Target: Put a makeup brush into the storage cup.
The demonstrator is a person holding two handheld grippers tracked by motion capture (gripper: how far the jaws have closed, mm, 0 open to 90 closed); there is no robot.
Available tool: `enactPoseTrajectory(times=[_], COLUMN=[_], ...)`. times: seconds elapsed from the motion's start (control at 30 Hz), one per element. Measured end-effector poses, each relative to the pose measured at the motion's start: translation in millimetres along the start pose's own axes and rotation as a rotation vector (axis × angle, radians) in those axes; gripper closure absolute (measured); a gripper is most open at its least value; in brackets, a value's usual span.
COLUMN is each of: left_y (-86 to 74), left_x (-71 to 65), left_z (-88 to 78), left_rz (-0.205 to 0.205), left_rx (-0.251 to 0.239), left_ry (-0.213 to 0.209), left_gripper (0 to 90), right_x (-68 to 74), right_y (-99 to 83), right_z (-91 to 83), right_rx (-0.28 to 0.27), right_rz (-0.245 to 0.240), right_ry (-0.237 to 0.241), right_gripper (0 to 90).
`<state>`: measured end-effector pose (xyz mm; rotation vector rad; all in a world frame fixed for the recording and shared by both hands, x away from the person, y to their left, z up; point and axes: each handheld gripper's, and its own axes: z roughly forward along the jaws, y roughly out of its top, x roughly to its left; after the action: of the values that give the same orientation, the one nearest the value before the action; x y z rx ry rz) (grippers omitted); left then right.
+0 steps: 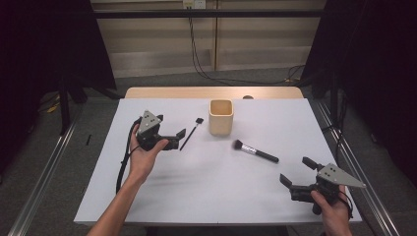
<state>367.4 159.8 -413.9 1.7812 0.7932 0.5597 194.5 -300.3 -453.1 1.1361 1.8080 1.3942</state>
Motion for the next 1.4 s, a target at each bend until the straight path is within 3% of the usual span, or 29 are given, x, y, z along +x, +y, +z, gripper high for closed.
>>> enactPoseTrajectory(times=[0.2,0.23,0.6,0.67,0.93,0.97,1.13,1.2,1.27,1.4], left_y=[7.5,10.0,25.5,25.6,31.7,34.9,39.1,41.4,41.3,35.1], left_x=[0.0,2.1,8.0,8.6,7.7,6.8,9.4,12.3,13.3,13.3], left_z=[11.0,13.9,31.9,35.6,46.0,48.5,53.8,56.5,61.5,68.8], left_rz=[0.005,0.003,0.002,-0.017,-0.001,0.015,0.013,0.010,-0.019,-0.008], left_rx=[-0.012,0.005,0.012,0.010,0.031,0.040,0.037,0.031,0.013,0.058], left_ry=[0.000,-0.001,0.002,0.002,-0.010,-0.008,0.002,0.010,0.008,0.019], left_gripper=[2.6,2.6,2.6,2.6,4.1,4.0,3.3,3.0,2.9,2.6], right_x=[-0.2,-0.2,0.1,0.1,0.2,0.3,0.2,0.2,0.3,-0.2], right_y=[-0.1,-0.1,-0.2,-0.2,-0.2,-0.2,-0.2,-0.2,-0.1,-0.4], right_z=[0.0,0.0,0.2,0.2,0.1,0.2,0.4,0.1,0.0,0.6], right_rx=[-0.001,-0.002,-0.001,0.003,-0.001,-0.001,-0.001,-0.001,0.001,0.005], right_rz=[0.001,0.001,0.002,-0.001,0.002,0.002,0.002,0.003,0.006,-0.001], right_ry=[0.003,0.003,0.009,0.011,0.013,0.013,0.012,0.012,0.014,0.015], right_gripper=[0.0,0.0,0.0,0.0,0.0,0.0,0.0,0.0,0.0,0.0])
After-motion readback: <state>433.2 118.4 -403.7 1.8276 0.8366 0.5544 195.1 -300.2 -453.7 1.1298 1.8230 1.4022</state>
